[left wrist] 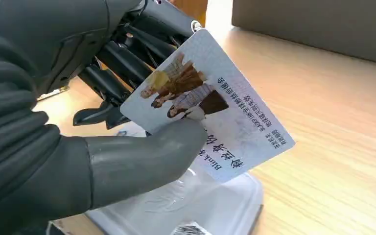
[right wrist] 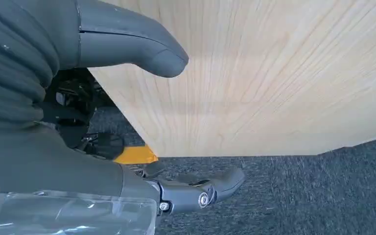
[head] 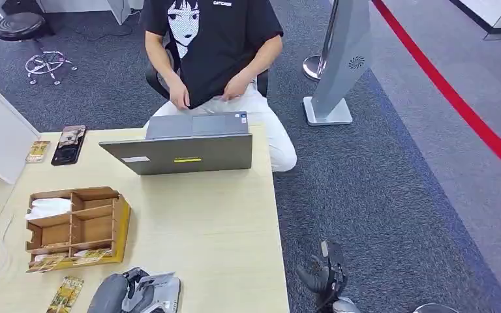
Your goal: Pass the card to the sensor for recognition and then transmit it.
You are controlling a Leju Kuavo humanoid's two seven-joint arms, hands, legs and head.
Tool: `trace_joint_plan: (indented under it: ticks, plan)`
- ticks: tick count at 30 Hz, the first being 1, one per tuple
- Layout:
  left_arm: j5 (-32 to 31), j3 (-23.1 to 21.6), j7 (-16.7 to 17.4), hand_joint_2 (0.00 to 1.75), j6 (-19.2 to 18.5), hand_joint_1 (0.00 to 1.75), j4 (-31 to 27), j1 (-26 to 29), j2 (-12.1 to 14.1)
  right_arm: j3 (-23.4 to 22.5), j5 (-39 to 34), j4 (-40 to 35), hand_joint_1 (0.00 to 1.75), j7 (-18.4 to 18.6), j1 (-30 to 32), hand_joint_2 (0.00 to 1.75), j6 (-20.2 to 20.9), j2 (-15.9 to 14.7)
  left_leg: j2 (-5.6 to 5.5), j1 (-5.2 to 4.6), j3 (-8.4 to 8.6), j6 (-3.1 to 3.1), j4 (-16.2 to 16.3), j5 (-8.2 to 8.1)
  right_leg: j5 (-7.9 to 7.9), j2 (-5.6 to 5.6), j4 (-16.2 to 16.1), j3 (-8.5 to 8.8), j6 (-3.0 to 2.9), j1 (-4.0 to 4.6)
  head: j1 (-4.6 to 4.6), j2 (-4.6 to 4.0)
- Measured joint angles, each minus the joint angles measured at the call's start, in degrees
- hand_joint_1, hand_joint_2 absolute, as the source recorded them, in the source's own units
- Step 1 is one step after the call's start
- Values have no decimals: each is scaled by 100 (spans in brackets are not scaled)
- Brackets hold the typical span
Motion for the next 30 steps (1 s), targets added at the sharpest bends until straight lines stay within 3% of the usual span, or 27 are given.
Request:
trace_joint_plan:
  ticks: [8, 16, 23, 30]
  plan:
    - [76, -31, 54, 175, 57, 175, -41, 20, 120, -68, 103, -17, 0, 11, -1, 175, 7, 0, 0, 0, 0, 0, 0, 0, 0, 0, 0, 0, 0, 0, 0, 0]
    - [-873, 136, -420, 175, 157, 175, -50, -178, -46, -85, 236, -26, 0, 22, -3, 175, 59, 9, -1, 0, 1, 0, 1, 1, 0, -1, 0, 0, 0, 0, 0, 0]
    - [-1510, 1044, -1003, 175, 264, 175, -389, -449, -301, -98, 291, -26, 0, 28, -1, 175, 122, 31, -1, 0, 1, 0, 0, 2, 1, 0, 1, 1, 0, 0, 0, 0]
    - [-1609, 1938, -1169, 175, 271, 175, -632, -674, -317, -98, 310, -15, 0, 55, 1, 175, 190, 39, 0, 0, 1, 0, 0, 2, 1, 0, 1, 0, 0, 0, 0, 0]
